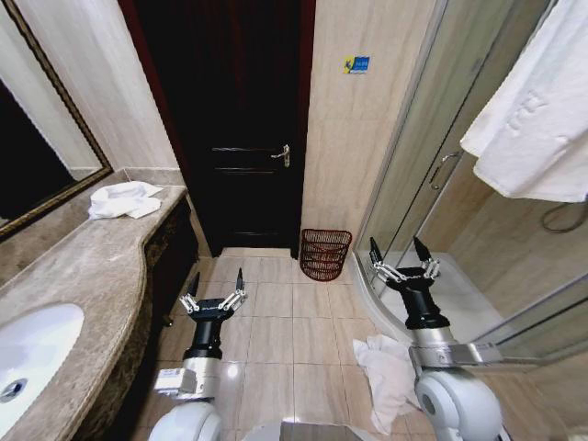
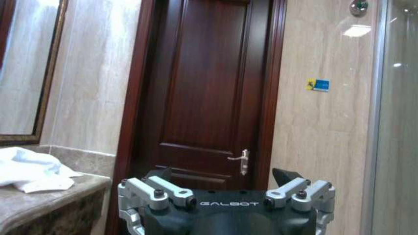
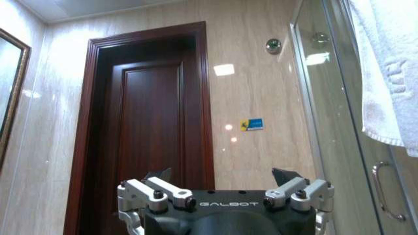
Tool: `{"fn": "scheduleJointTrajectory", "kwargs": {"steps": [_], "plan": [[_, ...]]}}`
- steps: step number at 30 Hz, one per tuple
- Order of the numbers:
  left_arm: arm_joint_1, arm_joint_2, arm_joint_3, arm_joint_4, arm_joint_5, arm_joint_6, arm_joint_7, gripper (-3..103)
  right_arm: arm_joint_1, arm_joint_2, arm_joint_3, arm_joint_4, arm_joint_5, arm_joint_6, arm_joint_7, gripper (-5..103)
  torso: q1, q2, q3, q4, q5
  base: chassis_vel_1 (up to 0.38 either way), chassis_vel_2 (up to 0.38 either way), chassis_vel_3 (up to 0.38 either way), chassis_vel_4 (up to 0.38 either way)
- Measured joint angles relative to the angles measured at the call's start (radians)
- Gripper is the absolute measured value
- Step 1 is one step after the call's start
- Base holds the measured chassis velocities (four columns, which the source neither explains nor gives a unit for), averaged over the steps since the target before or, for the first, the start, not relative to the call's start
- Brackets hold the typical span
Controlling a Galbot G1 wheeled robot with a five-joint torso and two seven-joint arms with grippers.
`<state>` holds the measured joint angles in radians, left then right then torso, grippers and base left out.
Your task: Discard the used towel into the hamper.
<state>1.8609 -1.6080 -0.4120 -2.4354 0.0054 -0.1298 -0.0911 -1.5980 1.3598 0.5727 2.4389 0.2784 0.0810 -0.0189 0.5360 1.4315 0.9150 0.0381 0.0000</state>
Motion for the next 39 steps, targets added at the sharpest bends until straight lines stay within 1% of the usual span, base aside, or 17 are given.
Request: {"fn": "scheduleJointTrajectory", "kwargs": {"steps": [14,23,24,31,34,36,39], "plan": [[0.011,0.000,0.001,-0.012,0.016,-0.012,0.006,100,-0.014,0.011,-0.008,0.019,-0.001,0.007,-0.013,100,0.001,0.000,0.000,0.0001,-0.0001,-0.108,0.120,0.121,-0.113],[0.020,0.000,-0.002,-0.028,0.020,-0.019,0.013,100,-0.019,0.006,-0.010,0.031,0.000,0.009,-0.014,100,0.000,0.000,0.000,-0.0001,-0.0002,-0.099,0.092,0.099,-0.107],[0.021,0.000,-0.003,-0.030,0.022,-0.019,0.013,100,-0.019,0.004,-0.011,0.032,0.001,0.010,-0.014,100,0.000,0.000,0.000,0.0000,0.0002,-0.158,0.131,0.156,-0.177],[0.021,0.000,-0.002,-0.019,0.024,-0.032,0.013,100,-0.017,0.000,-0.014,0.026,0.000,0.014,-0.013,100,0.001,0.000,0.000,0.0000,-0.0001,-0.164,0.154,0.166,-0.149],[0.017,0.000,-0.002,-0.018,0.024,-0.034,0.017,100,-0.011,-0.001,-0.017,0.021,0.000,0.013,-0.004,100,0.000,0.000,0.000,0.0001,0.0001,-0.128,0.127,0.132,-0.129],[0.019,0.000,-0.001,-0.020,0.025,-0.025,0.017,100,-0.006,-0.007,-0.025,0.021,0.005,0.000,0.041,100,0.001,0.000,0.000,0.0000,0.0000,-0.107,0.103,0.098,-0.118],[0.019,0.000,-0.002,-0.020,0.027,-0.018,0.016,100,0.000,-0.016,-0.026,0.020,0.011,-0.002,0.053,100,0.001,0.000,0.000,0.0000,0.0000,-0.077,0.087,0.055,-0.089]]}}
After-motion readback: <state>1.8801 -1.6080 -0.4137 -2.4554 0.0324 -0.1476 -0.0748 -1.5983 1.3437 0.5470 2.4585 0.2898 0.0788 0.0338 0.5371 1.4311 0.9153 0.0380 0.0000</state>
